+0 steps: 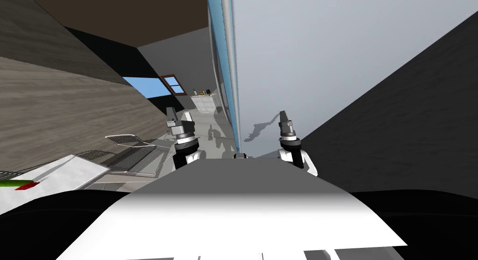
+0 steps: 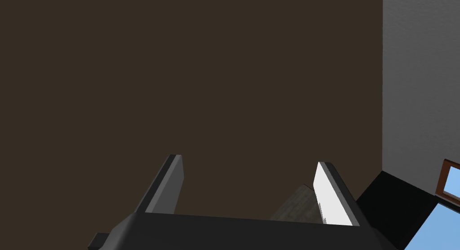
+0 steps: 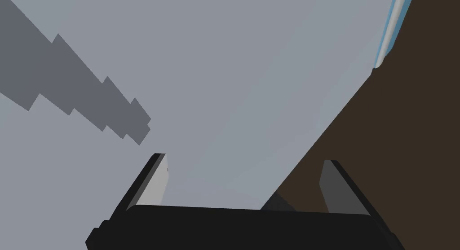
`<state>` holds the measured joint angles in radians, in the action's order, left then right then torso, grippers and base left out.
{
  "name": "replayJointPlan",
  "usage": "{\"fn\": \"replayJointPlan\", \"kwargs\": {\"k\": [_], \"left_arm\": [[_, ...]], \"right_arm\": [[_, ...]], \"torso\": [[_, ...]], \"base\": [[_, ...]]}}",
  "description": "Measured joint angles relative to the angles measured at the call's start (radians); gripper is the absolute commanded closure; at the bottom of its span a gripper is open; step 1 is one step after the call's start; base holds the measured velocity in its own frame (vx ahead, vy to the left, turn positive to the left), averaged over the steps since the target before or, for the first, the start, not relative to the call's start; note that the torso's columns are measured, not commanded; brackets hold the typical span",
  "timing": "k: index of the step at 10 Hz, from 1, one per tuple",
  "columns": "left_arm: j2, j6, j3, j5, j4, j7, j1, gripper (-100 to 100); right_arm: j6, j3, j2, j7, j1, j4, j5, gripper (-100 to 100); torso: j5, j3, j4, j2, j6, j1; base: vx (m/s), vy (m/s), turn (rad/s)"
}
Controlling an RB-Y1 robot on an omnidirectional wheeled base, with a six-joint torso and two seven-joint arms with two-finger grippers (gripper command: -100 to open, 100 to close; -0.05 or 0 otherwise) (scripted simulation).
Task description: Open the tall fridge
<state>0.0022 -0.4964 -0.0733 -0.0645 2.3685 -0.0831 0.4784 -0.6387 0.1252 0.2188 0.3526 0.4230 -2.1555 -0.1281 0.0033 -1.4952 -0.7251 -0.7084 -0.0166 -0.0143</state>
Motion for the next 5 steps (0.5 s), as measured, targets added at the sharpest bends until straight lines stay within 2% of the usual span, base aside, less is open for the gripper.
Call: {"fn": "replayJointPlan", "kwargs": {"k": [5], "left_arm": [[0.0, 0.0, 0.0, 0.0, 0.0, 0.0, 0.0, 0]], "right_arm": [[-0.054, 0.042, 0.01, 0.14, -0.009, 0.061, -0.045, -100]], "torso": [[0.0, -0.003, 0.002, 0.004, -0.005, -0.003]], "base": [[0.052, 0.109, -0.09]]}}
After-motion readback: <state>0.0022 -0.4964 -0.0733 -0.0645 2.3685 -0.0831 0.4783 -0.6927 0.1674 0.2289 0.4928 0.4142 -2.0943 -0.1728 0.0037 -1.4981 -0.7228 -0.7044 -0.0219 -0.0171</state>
